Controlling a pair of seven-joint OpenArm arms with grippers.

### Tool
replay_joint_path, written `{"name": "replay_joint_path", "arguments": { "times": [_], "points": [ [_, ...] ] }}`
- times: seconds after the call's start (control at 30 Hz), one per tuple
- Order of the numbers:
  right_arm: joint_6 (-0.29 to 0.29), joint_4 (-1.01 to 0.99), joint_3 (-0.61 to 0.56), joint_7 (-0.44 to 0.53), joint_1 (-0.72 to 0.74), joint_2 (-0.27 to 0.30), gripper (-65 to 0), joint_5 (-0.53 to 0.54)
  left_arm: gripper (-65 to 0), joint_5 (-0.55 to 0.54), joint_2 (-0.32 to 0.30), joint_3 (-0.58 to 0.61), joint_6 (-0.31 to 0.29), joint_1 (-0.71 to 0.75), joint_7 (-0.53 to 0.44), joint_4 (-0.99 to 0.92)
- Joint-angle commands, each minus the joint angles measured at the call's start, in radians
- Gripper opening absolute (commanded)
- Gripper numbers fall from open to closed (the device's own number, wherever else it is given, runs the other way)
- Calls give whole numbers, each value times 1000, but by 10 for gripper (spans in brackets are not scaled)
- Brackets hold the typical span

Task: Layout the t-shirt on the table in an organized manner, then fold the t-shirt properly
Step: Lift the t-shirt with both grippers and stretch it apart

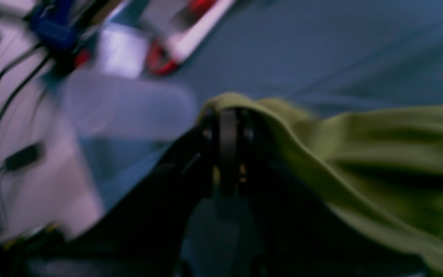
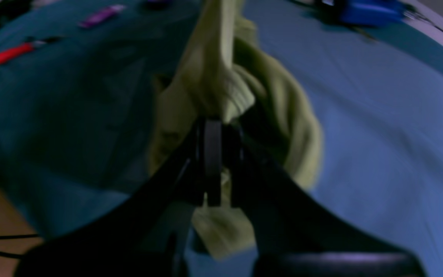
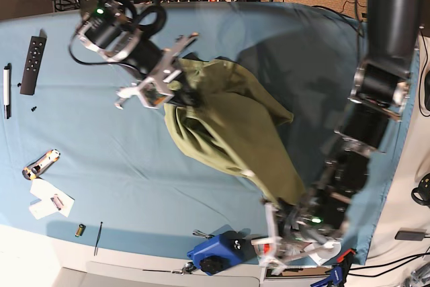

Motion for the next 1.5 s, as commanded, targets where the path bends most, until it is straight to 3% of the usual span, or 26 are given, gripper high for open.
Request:
{"name": "replay_joint_path", "arguments": {
  "times": [0.0,0.23,0.47,0.57,0.83,1.13,1.23,1.47],
  "points": [
    [-13,25,38,17,-4,0,-650,11,-650,9,21,-9,5,-40,-24,14],
    [-20,26,334,-17,-26,1,-650,14,-650,64,199,-9,6,-40,-82,4],
    [-23,27,631,-18,-25,24,-650,96,-650,74,361,-9,6,-41,-160,-51],
    [-73,26,743,-14,-26,59,-650,97,-650,96,429,-8,5,-45,-179,-57],
    [-98,25,982,-15,-26,86,-650,98,-650,68,432,19,-21,-46,-253,-57],
    [-98,25,995,-29,-29,86,-650,127,-650,69,432,18,-21,-45,-249,-57],
    [-82,25,995,-32,-42,86,-650,204,-650,83,432,18,-21,-46,-230,-57],
    [47,33,995,-99,-45,86,-650,483,-650,165,410,1,-17,-77,-158,-55]
  ]
}}
